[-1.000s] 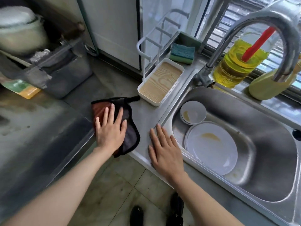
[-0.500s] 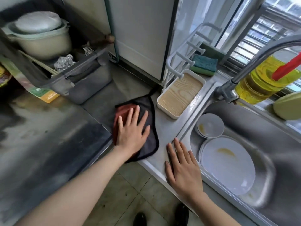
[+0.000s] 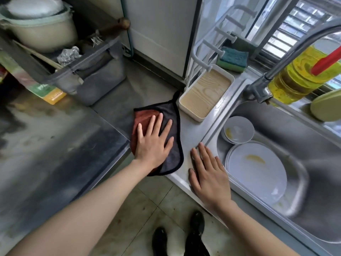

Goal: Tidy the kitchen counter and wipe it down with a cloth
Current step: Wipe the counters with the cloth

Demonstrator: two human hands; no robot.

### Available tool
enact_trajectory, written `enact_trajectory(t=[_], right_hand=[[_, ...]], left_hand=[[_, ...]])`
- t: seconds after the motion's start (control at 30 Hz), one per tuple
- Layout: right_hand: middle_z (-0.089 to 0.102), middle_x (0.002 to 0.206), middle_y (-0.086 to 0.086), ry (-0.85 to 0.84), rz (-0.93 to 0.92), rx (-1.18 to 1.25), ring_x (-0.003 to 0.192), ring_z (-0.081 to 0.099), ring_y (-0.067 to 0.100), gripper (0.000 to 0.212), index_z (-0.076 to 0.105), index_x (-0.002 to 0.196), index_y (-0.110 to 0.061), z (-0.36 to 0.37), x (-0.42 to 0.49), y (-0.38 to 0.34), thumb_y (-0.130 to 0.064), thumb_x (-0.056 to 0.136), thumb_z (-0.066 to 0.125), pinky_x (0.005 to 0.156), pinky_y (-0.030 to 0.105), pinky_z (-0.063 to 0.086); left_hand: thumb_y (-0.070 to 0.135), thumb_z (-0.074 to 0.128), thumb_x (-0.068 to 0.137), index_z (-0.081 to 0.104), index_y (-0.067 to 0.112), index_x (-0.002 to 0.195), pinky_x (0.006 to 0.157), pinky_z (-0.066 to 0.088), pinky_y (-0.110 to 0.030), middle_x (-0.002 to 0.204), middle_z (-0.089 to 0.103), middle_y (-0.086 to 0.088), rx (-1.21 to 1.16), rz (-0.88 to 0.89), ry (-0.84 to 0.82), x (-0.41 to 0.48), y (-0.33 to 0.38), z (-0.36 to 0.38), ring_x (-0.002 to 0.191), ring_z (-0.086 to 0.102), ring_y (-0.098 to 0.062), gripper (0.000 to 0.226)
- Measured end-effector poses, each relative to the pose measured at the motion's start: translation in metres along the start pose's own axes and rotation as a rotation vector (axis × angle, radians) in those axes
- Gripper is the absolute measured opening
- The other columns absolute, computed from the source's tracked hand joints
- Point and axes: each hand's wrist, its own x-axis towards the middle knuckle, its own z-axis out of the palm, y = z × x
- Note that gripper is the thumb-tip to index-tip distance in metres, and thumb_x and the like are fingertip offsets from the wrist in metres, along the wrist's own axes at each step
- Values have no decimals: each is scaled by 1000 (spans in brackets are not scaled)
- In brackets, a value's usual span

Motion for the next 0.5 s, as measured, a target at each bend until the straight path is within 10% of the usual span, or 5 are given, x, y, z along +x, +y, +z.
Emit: enact_trajectory(t=[0.33, 0.5], right_hand=[[31, 152, 4, 66, 31, 114, 140, 27, 21, 50, 42, 138, -21, -6, 1, -3, -41, 93, 35, 115, 41, 16], [31, 152, 9, 102, -101, 293, 141, 24, 22, 46, 43, 137, -13, -20, 67, -73, -30, 95, 36, 115, 37, 17]], left_hand=[[32, 28, 92, 51, 15, 131, 109, 23, -50, 146, 41, -5, -474, -30, 109, -9, -21, -20, 134, 35, -18, 49], [28, 33, 92, 48, 12, 133, 107, 26, -53, 147, 38, -9, -286, -280, 208, -41, -82, -21, 134, 36, -28, 46]])
